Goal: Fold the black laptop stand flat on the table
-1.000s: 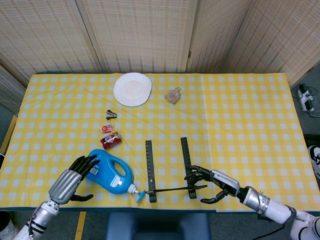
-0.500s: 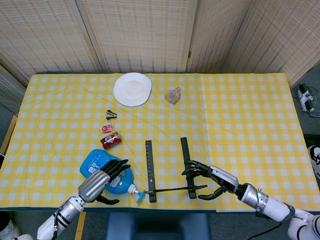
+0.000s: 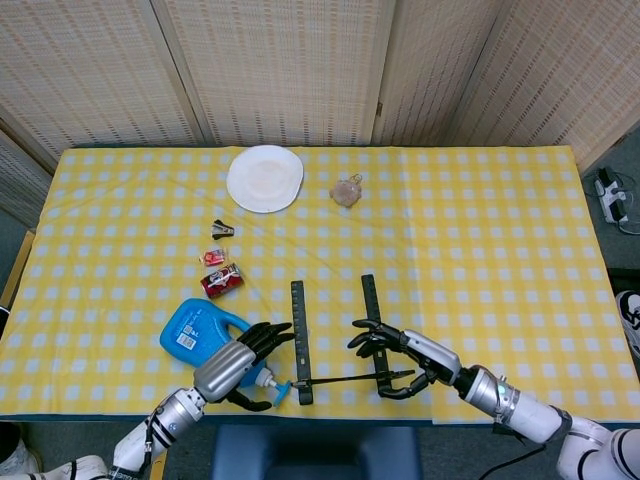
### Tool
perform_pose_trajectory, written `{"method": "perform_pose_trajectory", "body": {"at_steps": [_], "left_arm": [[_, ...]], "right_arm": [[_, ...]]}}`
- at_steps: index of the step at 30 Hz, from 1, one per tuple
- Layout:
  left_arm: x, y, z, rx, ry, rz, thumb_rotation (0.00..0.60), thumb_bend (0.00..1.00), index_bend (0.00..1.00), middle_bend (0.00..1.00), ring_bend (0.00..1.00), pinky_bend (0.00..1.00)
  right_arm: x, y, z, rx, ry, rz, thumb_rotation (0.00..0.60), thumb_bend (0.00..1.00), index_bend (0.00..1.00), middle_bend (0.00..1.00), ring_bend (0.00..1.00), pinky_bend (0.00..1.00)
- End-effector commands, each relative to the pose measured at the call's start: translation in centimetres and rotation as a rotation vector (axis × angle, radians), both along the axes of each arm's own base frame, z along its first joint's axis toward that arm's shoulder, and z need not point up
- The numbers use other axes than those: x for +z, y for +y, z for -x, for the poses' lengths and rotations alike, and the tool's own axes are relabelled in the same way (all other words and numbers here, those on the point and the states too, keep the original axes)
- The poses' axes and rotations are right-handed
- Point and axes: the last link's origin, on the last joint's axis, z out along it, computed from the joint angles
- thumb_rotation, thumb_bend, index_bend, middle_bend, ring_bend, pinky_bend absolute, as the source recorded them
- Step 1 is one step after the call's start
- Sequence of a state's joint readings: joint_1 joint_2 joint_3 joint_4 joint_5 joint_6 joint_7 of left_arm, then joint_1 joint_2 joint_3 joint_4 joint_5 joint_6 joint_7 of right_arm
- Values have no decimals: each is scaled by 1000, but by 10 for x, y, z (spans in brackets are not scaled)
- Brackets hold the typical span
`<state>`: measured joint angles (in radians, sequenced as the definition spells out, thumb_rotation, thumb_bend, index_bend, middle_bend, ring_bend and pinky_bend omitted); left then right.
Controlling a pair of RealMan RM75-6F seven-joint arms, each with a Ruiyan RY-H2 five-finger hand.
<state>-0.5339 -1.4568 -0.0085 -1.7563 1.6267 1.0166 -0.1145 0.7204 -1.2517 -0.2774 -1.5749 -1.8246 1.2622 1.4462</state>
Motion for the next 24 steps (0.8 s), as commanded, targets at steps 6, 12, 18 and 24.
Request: {"method": "perform_pose_trajectory", "body": {"at_steps": [6, 12, 18, 24], "left_arm": [[-10, 8, -17, 40, -64, 4, 600, 17, 0, 18, 58, 0], [-18, 10, -31, 64, -110, 44, 600, 19, 0, 18, 62, 0], [-28, 10, -42, 76, -133, 72, 600, 20, 0, 18, 63, 0], [-37, 20, -45, 114, -141, 50, 600, 24, 0, 24, 74, 0]], "right_arm": [[-7, 0, -9, 7, 8, 5, 600, 275, 99, 231, 242, 235], [-8, 3, -7, -3, 10, 7, 600, 274, 97, 227, 239, 235], [-8, 4, -4, -13, 12, 16, 600, 274, 95, 226, 238, 235], [-8, 5, -3, -14, 13, 12, 600, 274, 93, 225, 240, 233]]}}
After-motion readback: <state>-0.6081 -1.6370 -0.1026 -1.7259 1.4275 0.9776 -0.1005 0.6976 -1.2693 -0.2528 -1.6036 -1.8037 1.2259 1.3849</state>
